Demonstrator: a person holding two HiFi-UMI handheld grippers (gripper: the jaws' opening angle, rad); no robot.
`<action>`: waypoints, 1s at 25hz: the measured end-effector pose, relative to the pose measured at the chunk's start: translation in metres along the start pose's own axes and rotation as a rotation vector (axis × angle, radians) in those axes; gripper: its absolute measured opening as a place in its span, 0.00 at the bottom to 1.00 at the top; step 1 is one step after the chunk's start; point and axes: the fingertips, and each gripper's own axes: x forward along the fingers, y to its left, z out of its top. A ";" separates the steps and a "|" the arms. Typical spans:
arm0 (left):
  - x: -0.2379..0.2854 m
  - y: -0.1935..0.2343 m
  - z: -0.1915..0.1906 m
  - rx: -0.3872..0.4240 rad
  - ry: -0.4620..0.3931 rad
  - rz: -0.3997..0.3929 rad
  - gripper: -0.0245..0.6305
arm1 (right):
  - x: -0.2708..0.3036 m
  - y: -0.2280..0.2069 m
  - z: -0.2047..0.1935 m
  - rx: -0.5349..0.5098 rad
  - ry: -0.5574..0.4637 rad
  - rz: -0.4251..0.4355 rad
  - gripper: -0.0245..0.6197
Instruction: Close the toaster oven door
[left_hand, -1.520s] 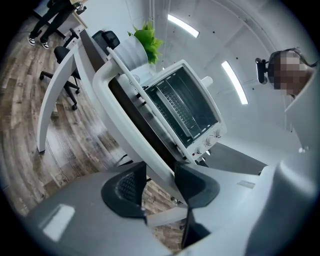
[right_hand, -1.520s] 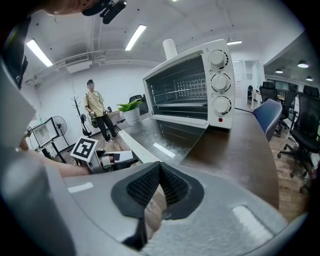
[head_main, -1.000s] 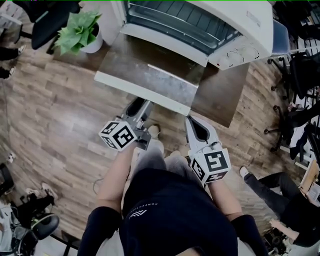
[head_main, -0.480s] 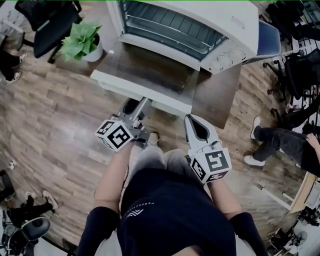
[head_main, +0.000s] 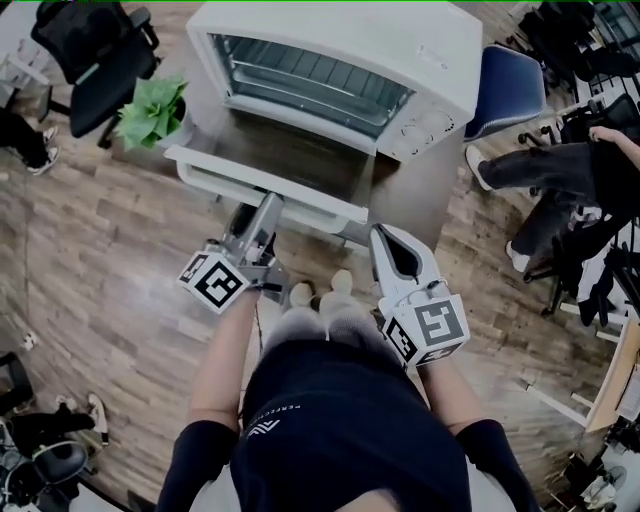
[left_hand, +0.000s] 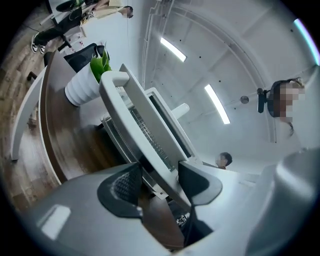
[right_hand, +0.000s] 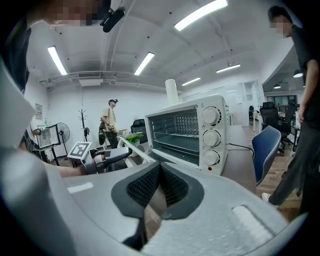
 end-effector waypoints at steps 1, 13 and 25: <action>0.001 -0.001 0.002 -0.007 -0.006 0.003 0.38 | 0.000 -0.003 0.003 0.001 -0.005 0.002 0.04; 0.034 -0.030 0.028 -0.091 -0.023 -0.072 0.34 | 0.006 -0.021 0.036 -0.013 -0.071 -0.011 0.04; 0.090 -0.069 0.063 -0.185 -0.068 -0.186 0.29 | 0.011 -0.044 0.047 -0.005 -0.091 -0.043 0.04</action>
